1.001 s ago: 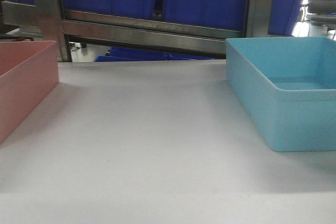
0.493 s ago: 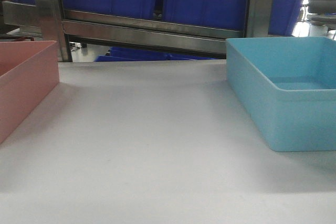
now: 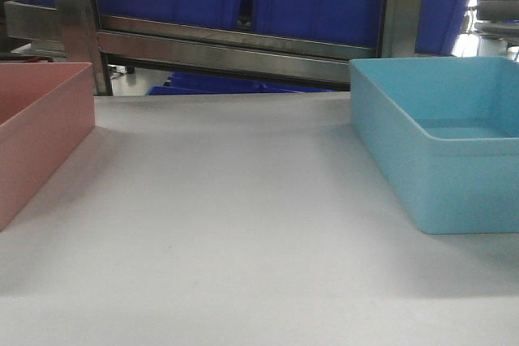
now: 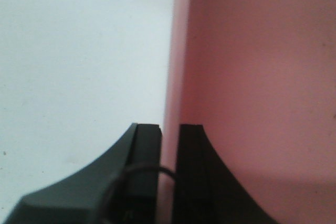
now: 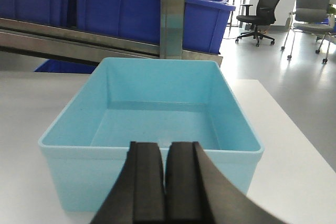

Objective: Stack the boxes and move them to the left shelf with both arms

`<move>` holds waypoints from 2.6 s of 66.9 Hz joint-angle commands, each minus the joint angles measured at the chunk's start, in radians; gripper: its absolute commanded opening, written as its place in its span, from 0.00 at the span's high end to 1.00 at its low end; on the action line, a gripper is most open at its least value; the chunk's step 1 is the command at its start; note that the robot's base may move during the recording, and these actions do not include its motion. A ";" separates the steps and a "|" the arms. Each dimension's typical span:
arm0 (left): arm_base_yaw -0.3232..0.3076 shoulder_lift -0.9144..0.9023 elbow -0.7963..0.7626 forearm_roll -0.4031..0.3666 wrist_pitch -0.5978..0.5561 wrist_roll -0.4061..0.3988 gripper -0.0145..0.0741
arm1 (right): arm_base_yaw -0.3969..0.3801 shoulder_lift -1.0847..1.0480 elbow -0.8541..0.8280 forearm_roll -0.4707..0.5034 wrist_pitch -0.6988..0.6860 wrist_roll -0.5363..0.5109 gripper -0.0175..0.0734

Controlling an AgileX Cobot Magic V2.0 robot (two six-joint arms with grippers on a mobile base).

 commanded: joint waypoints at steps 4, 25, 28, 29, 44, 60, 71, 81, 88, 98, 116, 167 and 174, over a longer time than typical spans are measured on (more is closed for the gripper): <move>-0.009 -0.158 -0.036 -0.074 0.035 -0.065 0.84 | -0.006 -0.020 -0.018 -0.007 -0.095 -0.007 0.75; -0.131 -0.366 -0.036 -0.074 0.141 -0.328 0.84 | -0.006 -0.020 -0.018 -0.007 -0.095 -0.007 0.75; -0.160 -0.388 -0.036 -0.074 0.155 -0.377 0.84 | -0.006 -0.020 -0.018 -0.007 -0.095 -0.007 0.75; -0.169 -0.394 -0.036 -0.074 0.157 -0.400 0.84 | -0.006 -0.020 -0.018 -0.007 -0.095 -0.007 0.75; -0.339 -0.452 0.016 -0.061 0.176 -0.606 0.84 | -0.006 -0.020 -0.018 -0.007 -0.095 -0.007 0.75; -0.608 -0.488 0.206 0.129 0.057 -0.839 0.84 | -0.006 -0.020 -0.018 -0.007 -0.095 -0.007 0.75; -0.743 -0.488 0.308 0.197 -0.049 -0.975 0.84 | -0.006 -0.020 -0.018 -0.007 -0.095 -0.007 0.75; -0.827 -0.488 0.388 0.286 -0.122 -1.051 0.84 | -0.006 -0.020 -0.018 -0.007 -0.095 -0.007 0.75; -0.853 -0.488 0.440 0.320 -0.153 -1.135 0.84 | -0.006 -0.020 -0.018 -0.007 -0.095 -0.007 0.75; -0.857 -0.488 0.506 0.318 -0.197 -1.137 0.84 | -0.006 -0.020 -0.018 -0.007 -0.095 -0.007 0.75; -0.857 -0.488 0.575 0.360 -0.241 -1.137 0.84 | -0.006 -0.020 -0.018 -0.007 -0.095 -0.007 0.75; -0.857 -0.431 0.574 0.382 -0.217 -1.097 0.57 | -0.006 -0.020 -0.018 -0.007 -0.095 -0.007 0.75; -0.857 -0.442 0.573 0.382 -0.207 -1.051 0.37 | -0.006 -0.020 -0.018 -0.007 -0.095 -0.007 0.75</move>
